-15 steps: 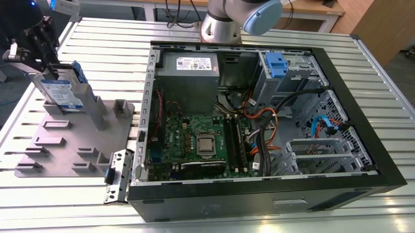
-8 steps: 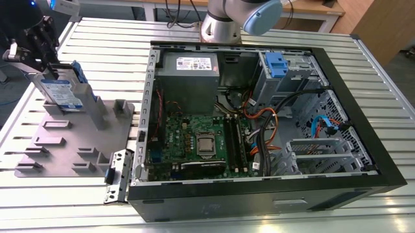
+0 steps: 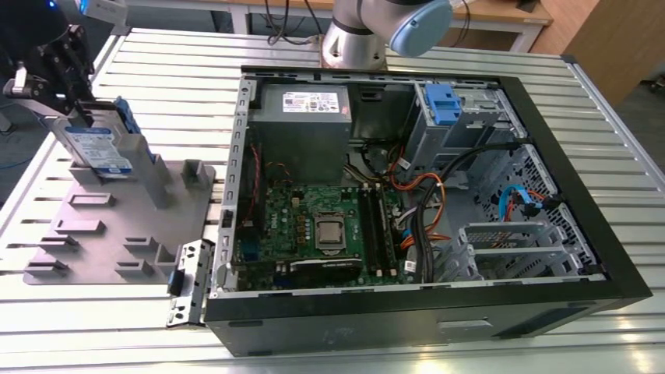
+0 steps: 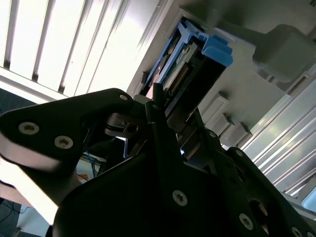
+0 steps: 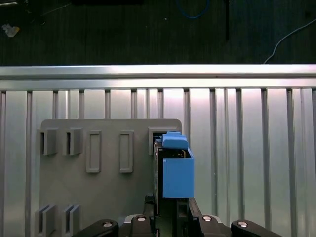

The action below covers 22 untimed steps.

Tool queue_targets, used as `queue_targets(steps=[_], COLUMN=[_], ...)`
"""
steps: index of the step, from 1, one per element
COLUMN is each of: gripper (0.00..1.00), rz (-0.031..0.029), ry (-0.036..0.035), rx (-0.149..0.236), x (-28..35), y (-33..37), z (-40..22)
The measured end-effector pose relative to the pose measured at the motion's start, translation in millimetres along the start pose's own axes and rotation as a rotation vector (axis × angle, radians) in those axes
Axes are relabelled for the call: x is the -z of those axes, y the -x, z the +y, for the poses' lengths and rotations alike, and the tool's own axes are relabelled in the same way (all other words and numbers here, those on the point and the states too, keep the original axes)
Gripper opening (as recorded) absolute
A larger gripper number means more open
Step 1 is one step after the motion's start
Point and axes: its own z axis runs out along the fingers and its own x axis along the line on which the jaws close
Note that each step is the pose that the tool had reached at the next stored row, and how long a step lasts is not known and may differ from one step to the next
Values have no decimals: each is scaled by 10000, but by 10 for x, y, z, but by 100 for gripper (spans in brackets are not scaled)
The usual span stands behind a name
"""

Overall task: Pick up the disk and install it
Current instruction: 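Pick up the disk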

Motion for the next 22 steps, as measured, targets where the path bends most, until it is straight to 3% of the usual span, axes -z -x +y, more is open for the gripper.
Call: queue_targets(steps=[16,22], gripper=[35,35], rz=[29,29], ry=[-4,-5], rx=[-1,-1], x=[300,308], y=[5,5], z=[7,7])
